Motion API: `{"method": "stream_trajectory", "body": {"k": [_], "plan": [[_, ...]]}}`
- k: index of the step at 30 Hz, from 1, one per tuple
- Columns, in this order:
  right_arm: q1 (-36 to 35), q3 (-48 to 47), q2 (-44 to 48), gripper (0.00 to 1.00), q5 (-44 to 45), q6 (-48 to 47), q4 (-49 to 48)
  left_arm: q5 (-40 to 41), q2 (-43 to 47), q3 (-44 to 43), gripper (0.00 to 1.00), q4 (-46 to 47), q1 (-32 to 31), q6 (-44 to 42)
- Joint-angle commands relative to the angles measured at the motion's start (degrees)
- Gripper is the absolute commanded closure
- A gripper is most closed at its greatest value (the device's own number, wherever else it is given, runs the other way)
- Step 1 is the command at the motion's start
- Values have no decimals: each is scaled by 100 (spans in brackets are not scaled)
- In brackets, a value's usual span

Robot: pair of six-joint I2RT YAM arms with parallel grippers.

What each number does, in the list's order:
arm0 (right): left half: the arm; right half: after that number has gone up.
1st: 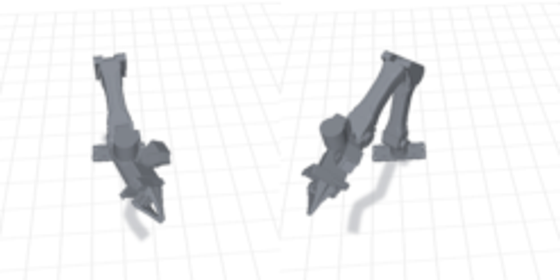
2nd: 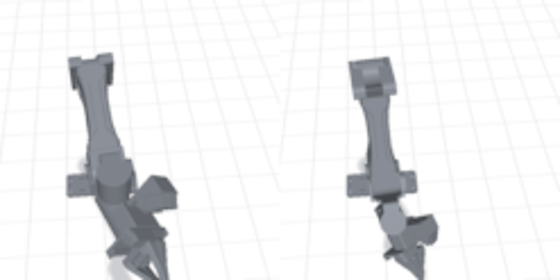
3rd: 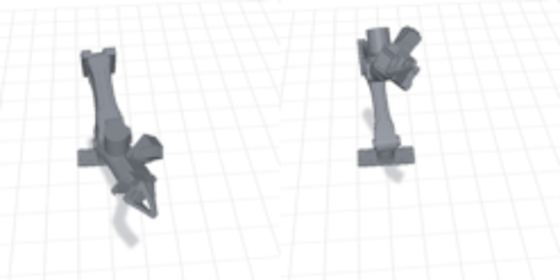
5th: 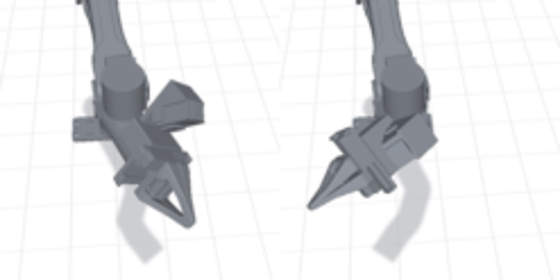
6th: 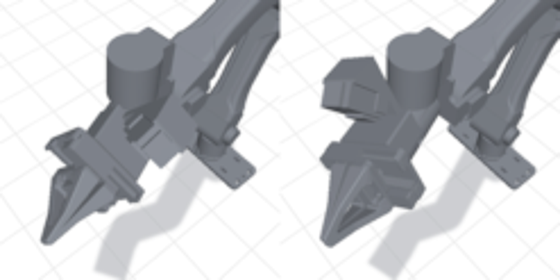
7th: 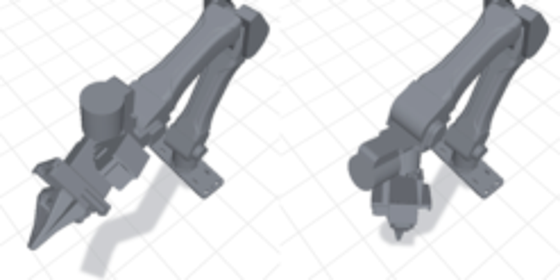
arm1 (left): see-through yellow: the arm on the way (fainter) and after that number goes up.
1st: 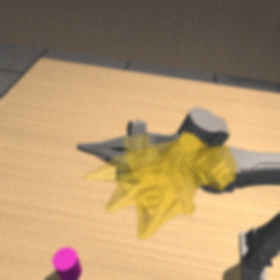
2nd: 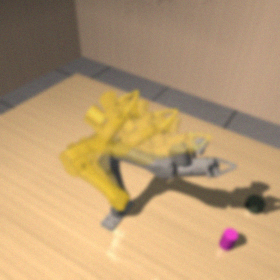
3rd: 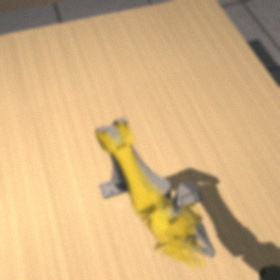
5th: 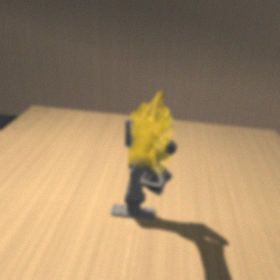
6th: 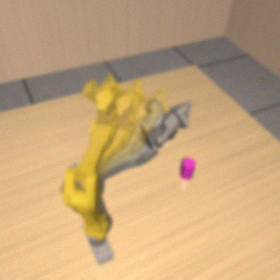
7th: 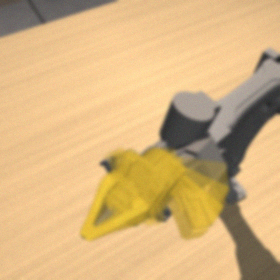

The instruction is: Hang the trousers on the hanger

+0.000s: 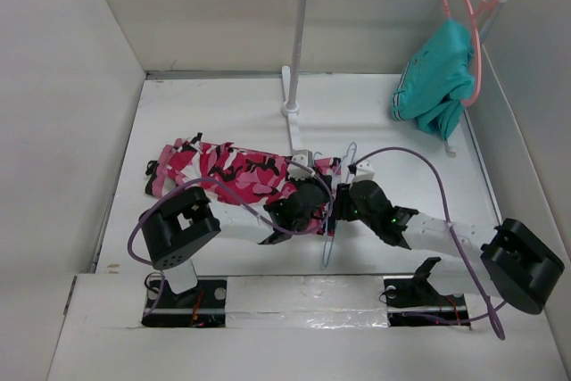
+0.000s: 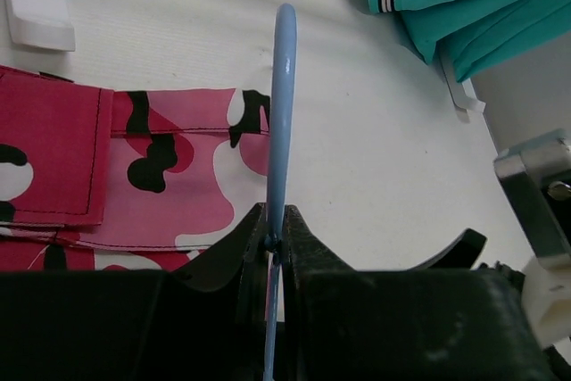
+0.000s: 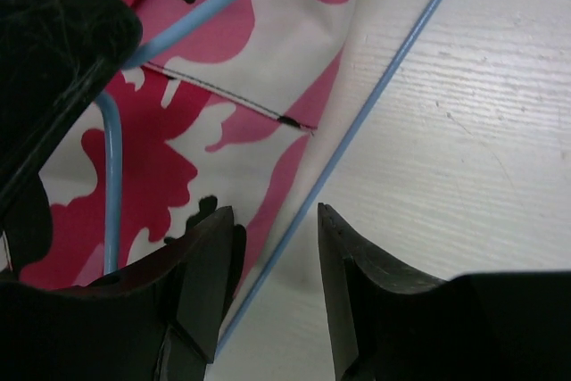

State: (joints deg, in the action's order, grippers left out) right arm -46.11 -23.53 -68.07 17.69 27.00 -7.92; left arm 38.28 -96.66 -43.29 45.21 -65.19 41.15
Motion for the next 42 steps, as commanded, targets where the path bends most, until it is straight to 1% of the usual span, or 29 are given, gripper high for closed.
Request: {"method": "stream_trajectory", "body": {"k": [1, 4, 10, 15, 21, 25, 27, 28, 29, 31, 32, 34, 35, 36, 37, 38, 39, 40, 41, 42], "plan": [[110, -135, -293, 51, -345, -37, -1254, 153, 16, 153, 100, 304, -29, 51], [111, -91, -540, 53, -486, 50, -1536, 39, 7, 251, 100, 427, 76, 43], [295, 32, -996, 51, -679, 235, -2001, 21, 42, 321, 100, 454, 76, 8], [295, 199, -1085, 48, -627, 498, -2099, 4, 104, 391, 100, 480, 129, -89], [243, 375, -830, 45, -460, 578, -1906, -49, 130, 418, 100, 541, 129, -98], [243, 481, -1049, 46, -679, 622, -2239, -5, 60, 321, 100, 444, 129, -159], [243, 481, -1233, 44, -750, 648, -2327, 4, 42, 321, 100, 471, 129, -194], [243, 568, -1287, 44, -863, 666, -2589, 4, 16, 277, 100, 436, 129, -221], [243, 621, -1340, 51, -916, 709, -2731, 12, 25, 268, 100, 401, 129, -247], [295, 674, -1410, 63, -1013, 736, -2960, 56, 51, 312, 100, 409, 129, -256], [295, 700, -1393, 77, -1022, 727, -2987, 57, 68, 338, 100, 436, 129, -256], [295, 797, -1262, 94, -961, 780, -3057, 39, 130, 356, 100, 401, 129, -317], [295, 910, -1000, 100, -917, 797, -3057, 65, 156, 347, 100, 331, 181, -344], [295, 955, -815, 100, -882, 798, -3031, 118, 200, 347, 100, 278, 182, -370], [295, 982, -613, 100, -777, 763, -2805, 205, 314, 426, 100, 243, 182, -405], [295, 964, -115, 100, -698, 728, -2585, 223, 376, 479, 100, 243, 182, -440], [295, 947, 177, 100, -619, 666, -2296, 224, 437, 514, 100, 243, 182, -467], [295, 929, 476, 100, -435, 640, -1701, 241, 542, 567, 100, 182, 243, -528], [347, 929, 1106, 100, -320, 613, -1443, 276, 595, 576, 100, 129, 243, -563], [348, 955, 1417, 100, -223, 561, -1179, 311, 648, 593, 100, 76, 243, -607]]}}
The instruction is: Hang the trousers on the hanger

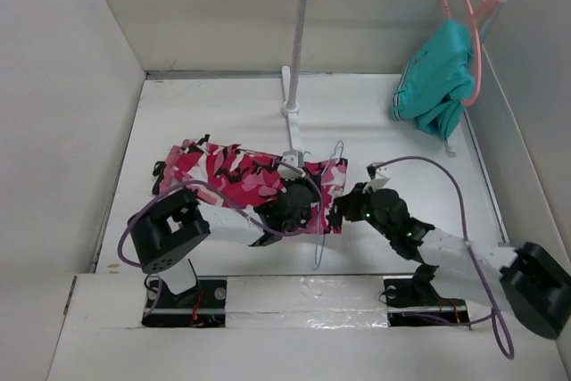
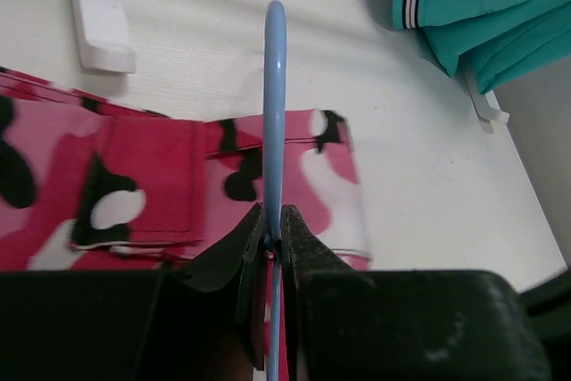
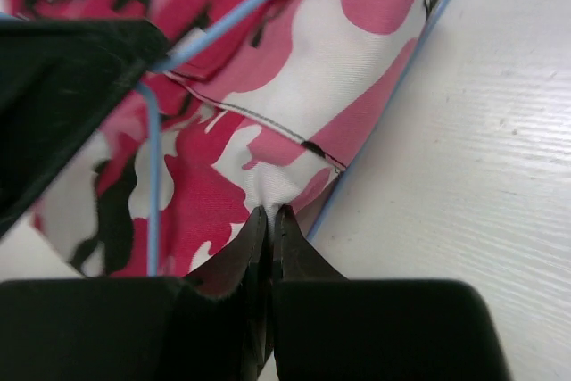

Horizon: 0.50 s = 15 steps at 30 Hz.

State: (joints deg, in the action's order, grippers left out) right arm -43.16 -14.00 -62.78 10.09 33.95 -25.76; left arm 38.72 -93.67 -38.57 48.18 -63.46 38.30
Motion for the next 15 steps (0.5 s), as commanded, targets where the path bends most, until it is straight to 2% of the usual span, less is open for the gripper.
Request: {"method": "stream_trajectory", "body": {"k": [1, 6, 7, 10, 13, 15], "plan": [[114, 11, 1204, 100, 651, -170, 1086, 346, 462, 156, 100, -265, 71, -358], [509, -6, 3234, 100, 1056, -266, 2950, 417, 850, 455, 100, -362, 263, -525], [571, -15, 3899, 100, 1274, -293, 3458, 426, 989, 499, 100, -432, 264, -543], [860, -146, 4755, 100, 1705, -398, 4365, 444, 1288, 745, 100, -494, 326, -578], [914, -226, 4820, 100, 1690, -486, 4361, 435, 1500, 903, 100, -652, 378, -613], [914, -270, 4443, 100, 1786, -460, 4325, 478, 1588, 1017, 100, -670, 440, -649]]}}
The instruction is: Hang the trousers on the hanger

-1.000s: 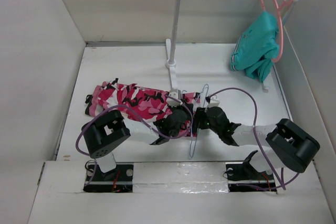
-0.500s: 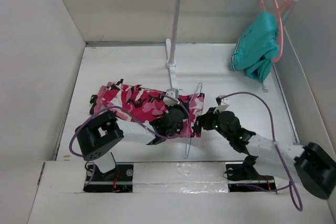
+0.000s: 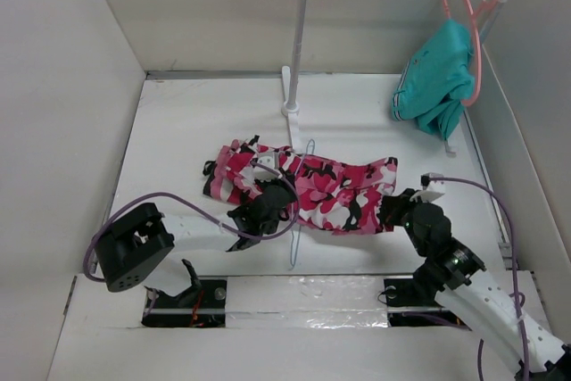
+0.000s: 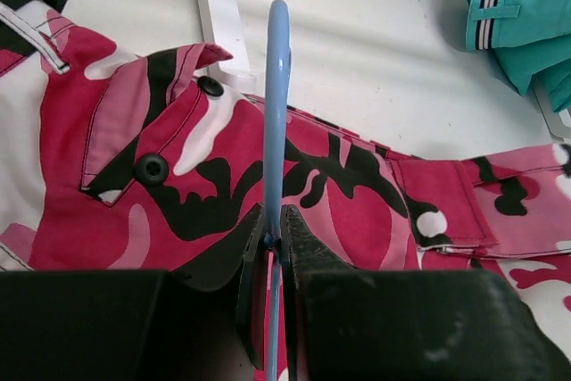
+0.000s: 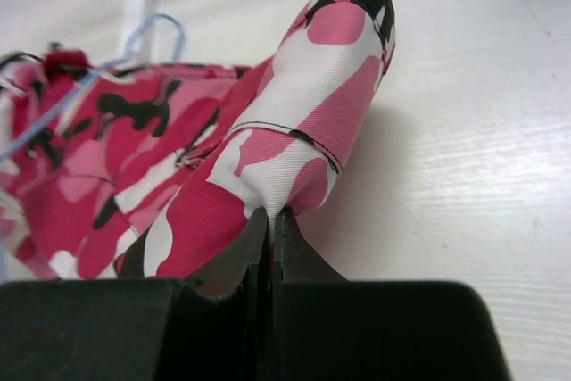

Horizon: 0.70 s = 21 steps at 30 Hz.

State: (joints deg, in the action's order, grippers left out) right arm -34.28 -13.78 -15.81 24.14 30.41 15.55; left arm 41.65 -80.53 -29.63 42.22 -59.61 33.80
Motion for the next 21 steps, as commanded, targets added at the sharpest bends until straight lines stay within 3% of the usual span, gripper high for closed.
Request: {"method": "stream_trajectory", "body": {"k": [1, 6, 9, 13, 21], "plan": [[27, -327, -412, 100, 407, -106, 124, 151, 362, 150, 100, -65, 55, -207], [80, -432, -1055, 100, 205, -132, -237, 238, 486, 10, 100, -195, 108, -181], [132, -520, -890, 100, 363, -132, -17, 467, 416, -104, 100, -232, 160, -268], [132, -494, -686, 100, 433, -185, 184, 345, 249, -263, 100, 58, 362, -716], [132, -309, -1143, 100, 109, -97, -114, -87, 380, -403, 100, 243, 232, -744]]}}
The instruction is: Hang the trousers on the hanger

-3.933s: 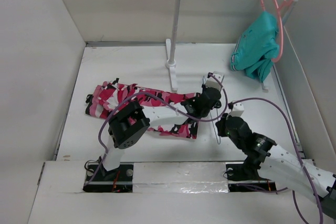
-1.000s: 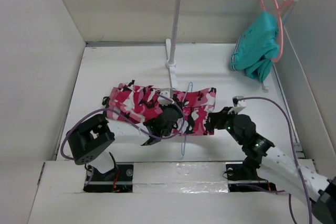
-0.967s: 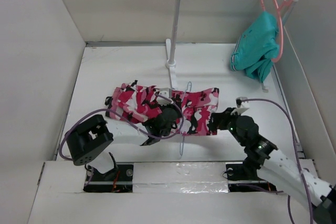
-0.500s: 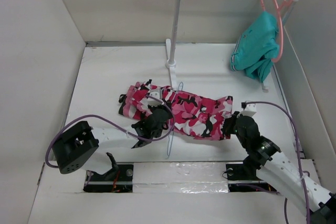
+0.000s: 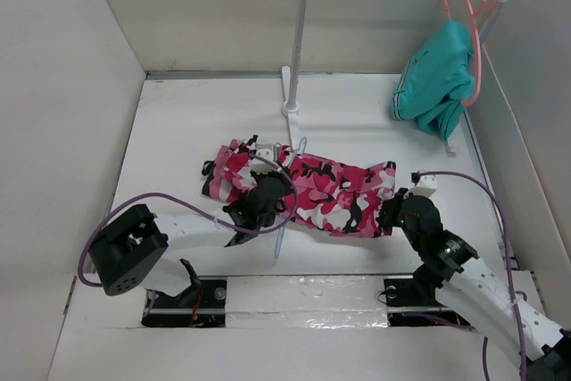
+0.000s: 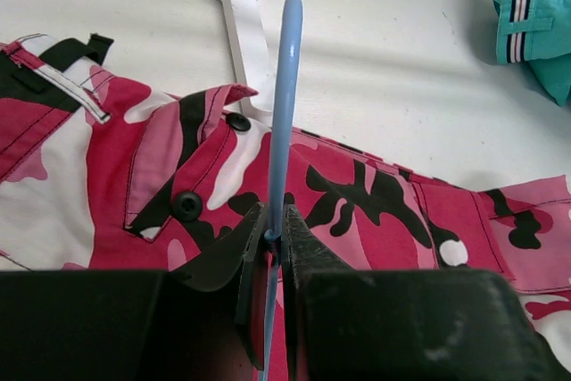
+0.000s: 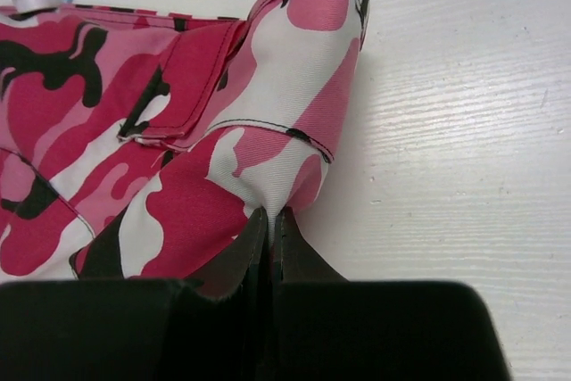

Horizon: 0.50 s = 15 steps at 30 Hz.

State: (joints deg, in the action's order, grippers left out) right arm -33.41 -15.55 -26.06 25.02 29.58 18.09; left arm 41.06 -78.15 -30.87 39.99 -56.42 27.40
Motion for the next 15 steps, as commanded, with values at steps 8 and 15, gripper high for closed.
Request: {"method": "stream_trajectory", "body": {"k": [8, 15], "plan": [[45, -799, -312, 33, -487, -418, -139, -115, 844, -436, 100, 37, -211, 20], [-604, -1819, 40, 64, -971, -682, -155, -669, 1794, -1008, 100, -754, -264, 55]]}}
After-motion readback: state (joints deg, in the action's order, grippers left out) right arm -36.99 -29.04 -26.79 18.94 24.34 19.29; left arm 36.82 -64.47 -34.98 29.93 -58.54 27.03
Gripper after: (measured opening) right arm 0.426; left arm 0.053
